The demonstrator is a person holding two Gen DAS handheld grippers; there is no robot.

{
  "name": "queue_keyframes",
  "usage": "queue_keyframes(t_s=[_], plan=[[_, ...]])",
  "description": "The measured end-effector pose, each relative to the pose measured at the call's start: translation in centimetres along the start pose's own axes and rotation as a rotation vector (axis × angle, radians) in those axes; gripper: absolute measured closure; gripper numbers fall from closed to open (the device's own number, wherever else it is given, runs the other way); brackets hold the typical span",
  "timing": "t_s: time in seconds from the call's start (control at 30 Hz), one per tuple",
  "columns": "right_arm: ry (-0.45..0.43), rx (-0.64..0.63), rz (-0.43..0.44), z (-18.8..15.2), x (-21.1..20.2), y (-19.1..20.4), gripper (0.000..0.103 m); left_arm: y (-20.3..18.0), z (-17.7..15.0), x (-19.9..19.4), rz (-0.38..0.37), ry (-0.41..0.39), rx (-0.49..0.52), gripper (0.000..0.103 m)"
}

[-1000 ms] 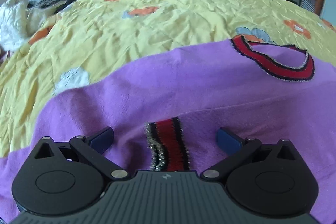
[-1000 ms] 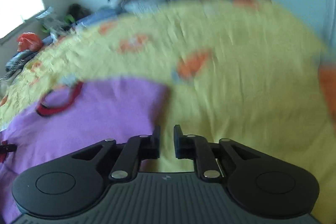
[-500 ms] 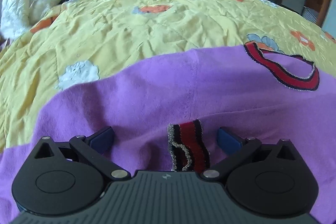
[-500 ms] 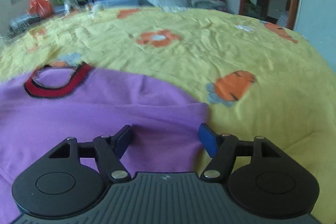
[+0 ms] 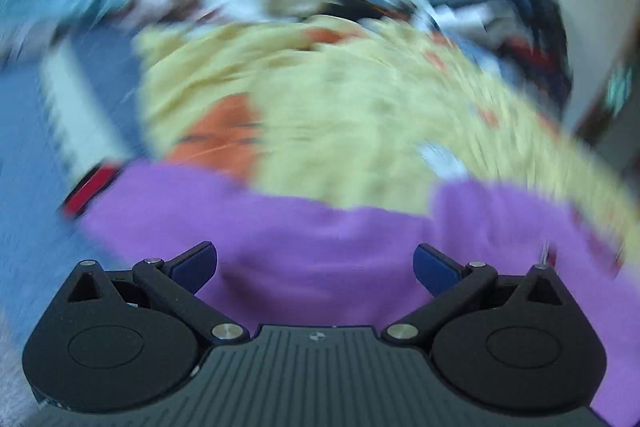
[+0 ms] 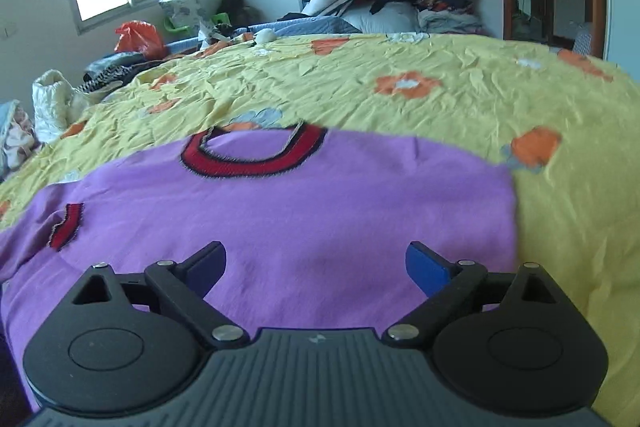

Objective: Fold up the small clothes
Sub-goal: 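Grasp the other sleeve's striped cuff with the left tool and lift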

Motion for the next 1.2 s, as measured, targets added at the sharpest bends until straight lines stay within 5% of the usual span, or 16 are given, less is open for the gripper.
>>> queue_keyframes(t_s=[0.13, 0.2, 0.37, 0.6, 0.63, 0.7, 0.73, 0.77, 0.97, 1.2], plan=[[-0.007, 0.031, 0.012, -1.0, -0.1, 0.1, 0.006, 10.0, 2.1, -0.3, -0.045, 0.010, -0.364, 0.000], [-0.004, 0.050, 0.011, -1.2, -0.2, -0.1, 0.006, 12.7, 2.7, 0.3, -0.082, 0.029, -0.470, 0.000], [-0.028, 0.052, 0.007, -1.2, -0.8, -0.2, 0.006, 14.3, 3.3, 2.9, -0.148, 0.132, -0.594, 0.000], [-0.061, -0.021, 0.014, -1.2, -1.2, 1.2, 0.006, 13.7, 4.4, 5.7, -0.224, 0.144, -0.700, 0.002], [-0.067, -0.031, 0.007, -1.3, -1.2, 1.3, 0.006, 13.8, 4.6, 5.9, -0.226, 0.146, -0.719, 0.006], [-0.077, -0.043, -0.003, -1.5, -1.3, 1.5, 0.006, 14.1, 4.6, 6.0, -0.270, 0.148, -0.751, 0.036], [-0.076, -0.040, -0.001, -1.6, -1.2, 1.4, 0.006, 14.2, 4.4, 6.3, -0.272, 0.173, -0.756, 0.068], [-0.071, -0.032, 0.002, -1.7, -1.1, 1.3, 0.006, 14.2, 4.0, 6.6, -0.268, 0.198, -0.753, 0.081], [-0.072, 0.010, 0.011, -1.9, -1.0, 0.6, 0.006, 15.0, 1.7, 6.4, -0.276, 0.165, -0.787, 0.100], [-0.055, 0.069, 0.005, -2.1, -0.5, -0.3, 0.006, 13.6, 3.2, 2.8, -0.214, 0.085, -0.665, 0.101]])
Point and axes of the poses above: each gripper's, at about its wrist camera, not at the fingertips, and x roughly the way its jaws point, y to its left, z to its top, the point moved 4 cm from there along x, roughly the way its jaws point, and after that the axes turned 10 degrees about z, right-handed, at the moved point
